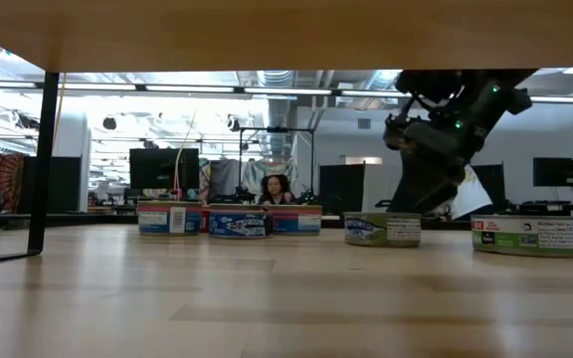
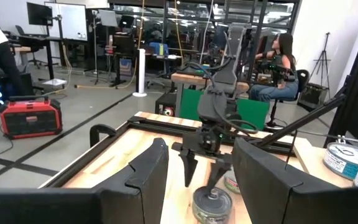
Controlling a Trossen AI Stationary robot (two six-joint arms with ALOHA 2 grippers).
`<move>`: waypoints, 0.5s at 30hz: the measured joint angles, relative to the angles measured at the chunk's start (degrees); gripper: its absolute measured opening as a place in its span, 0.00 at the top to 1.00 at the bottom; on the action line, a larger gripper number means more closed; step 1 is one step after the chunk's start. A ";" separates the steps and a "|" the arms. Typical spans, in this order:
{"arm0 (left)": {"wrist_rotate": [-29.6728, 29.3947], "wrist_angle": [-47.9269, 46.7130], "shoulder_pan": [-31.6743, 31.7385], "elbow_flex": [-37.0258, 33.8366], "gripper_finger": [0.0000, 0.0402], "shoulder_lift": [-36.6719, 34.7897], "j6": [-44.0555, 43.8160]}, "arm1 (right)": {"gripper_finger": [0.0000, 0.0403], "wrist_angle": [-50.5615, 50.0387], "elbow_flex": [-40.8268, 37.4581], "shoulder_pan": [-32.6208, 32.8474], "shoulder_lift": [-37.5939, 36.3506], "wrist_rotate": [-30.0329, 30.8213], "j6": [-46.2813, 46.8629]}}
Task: Stack canned seafood by type on shelf
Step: Put the green tuna can on the top of the yellow and blue tuna can on the shelf
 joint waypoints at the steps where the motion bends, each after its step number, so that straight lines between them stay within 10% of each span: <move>1: 0.00 0.01 -0.02 0.00 0.58 0.00 0.01 | 0.27 0.18 -0.51 -0.83 -0.19 -0.29 0.79; 8: 0.00 0.00 -0.02 0.00 0.58 -0.02 0.03 | 0.37 0.42 -2.57 -6.07 -0.33 -4.00 3.81; 15: 0.00 0.01 -0.02 0.00 0.58 0.00 0.03 | 0.75 0.40 -2.53 -8.56 -0.35 -4.70 4.57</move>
